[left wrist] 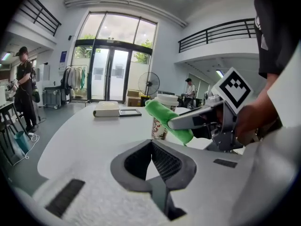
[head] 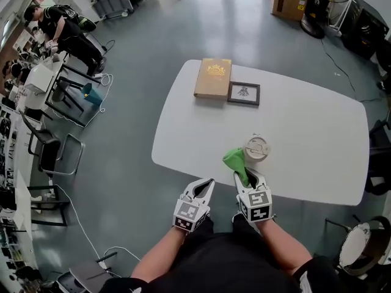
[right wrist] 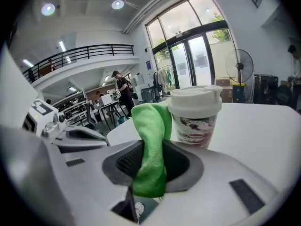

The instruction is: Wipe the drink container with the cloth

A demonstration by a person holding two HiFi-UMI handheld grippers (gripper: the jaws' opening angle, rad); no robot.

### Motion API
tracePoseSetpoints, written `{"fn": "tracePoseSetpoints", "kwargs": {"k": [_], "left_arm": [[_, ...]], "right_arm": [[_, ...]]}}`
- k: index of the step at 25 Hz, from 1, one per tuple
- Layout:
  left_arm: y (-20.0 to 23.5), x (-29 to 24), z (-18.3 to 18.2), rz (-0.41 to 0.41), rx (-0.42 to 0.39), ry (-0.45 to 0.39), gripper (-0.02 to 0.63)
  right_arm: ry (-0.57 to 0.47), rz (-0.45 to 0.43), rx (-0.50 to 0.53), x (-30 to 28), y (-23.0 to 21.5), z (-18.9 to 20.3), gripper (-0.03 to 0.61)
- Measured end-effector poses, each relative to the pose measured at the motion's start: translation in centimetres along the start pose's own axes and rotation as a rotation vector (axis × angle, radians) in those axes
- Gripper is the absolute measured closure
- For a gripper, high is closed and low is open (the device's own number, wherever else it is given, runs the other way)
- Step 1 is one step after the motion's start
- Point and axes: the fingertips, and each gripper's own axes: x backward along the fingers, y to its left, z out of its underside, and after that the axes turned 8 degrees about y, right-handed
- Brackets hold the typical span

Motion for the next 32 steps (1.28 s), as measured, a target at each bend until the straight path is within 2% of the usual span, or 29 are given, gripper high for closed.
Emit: {"fn": "tracePoseSetpoints", "kwargs": {"k": [5, 12, 16, 23, 32], "left_arm": [[-0.1, 0.5, 2.1, 0.084, -0.031, 0.037, 0.604], [1.9, 0.3, 2.8, 0.130, -0.019, 0.049, 0.604], [2.4, -0.1, 2.9, 0.167, -0.051, 0.043, 0.604], [4.1, 0.7, 2.8, 0.168, -0.065, 0.052, 0.604], [5.1, 1.8, 4.7, 0.160, -0.072, 0.088, 0.604]], "right_arm": [[-0.041, 0.048, -0.145, -0.2, -0.3, -1.4, 0.456], [-0.062, 0.111, -0.274, -1.9, -1.6, -1.3, 0.457], [-0.061, 0.140, -0.360, -2.7, -2.0, -0.7, 0.457], [-0.069, 0.124, -0.605, -4.7, -2.7, 1.0, 0.456], [-0.011, 0.140, -0.836, -8.0, -3.8, 4.7, 0.454]]}}
